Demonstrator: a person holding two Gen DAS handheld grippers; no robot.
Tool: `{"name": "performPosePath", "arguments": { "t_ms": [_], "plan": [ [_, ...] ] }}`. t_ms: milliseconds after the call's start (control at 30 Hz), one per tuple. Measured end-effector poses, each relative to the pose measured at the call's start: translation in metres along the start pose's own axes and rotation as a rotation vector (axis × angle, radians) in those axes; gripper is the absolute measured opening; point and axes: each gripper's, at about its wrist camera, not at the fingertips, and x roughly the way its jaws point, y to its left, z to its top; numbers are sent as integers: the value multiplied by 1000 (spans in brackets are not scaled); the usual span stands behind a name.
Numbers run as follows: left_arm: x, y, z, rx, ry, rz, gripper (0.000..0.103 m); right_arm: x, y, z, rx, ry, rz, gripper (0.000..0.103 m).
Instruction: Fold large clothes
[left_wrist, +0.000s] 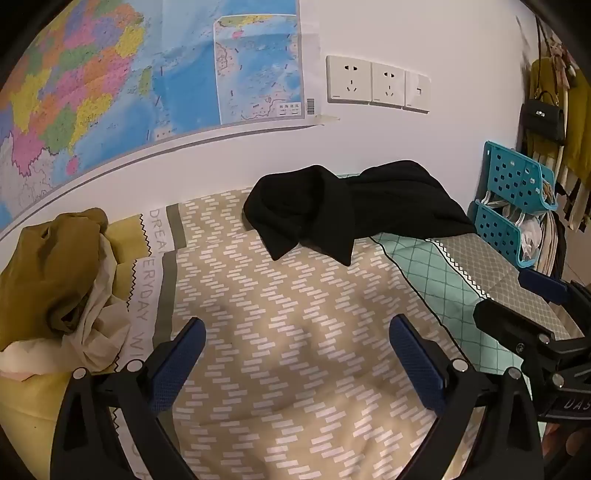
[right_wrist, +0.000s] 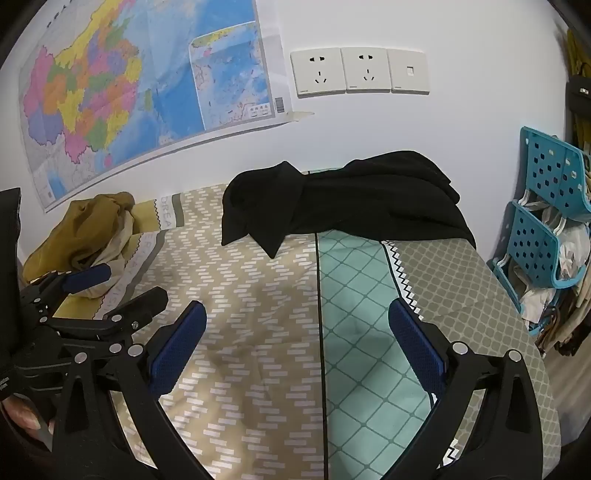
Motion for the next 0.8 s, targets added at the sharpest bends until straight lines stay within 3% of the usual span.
{"name": "performPosePath", "arguments": {
  "t_ms": [800],
  "plan": [
    [2,2,2,-15,9,-27,96,-4,0,3,-21,-9,-5,97]
  ]
}}
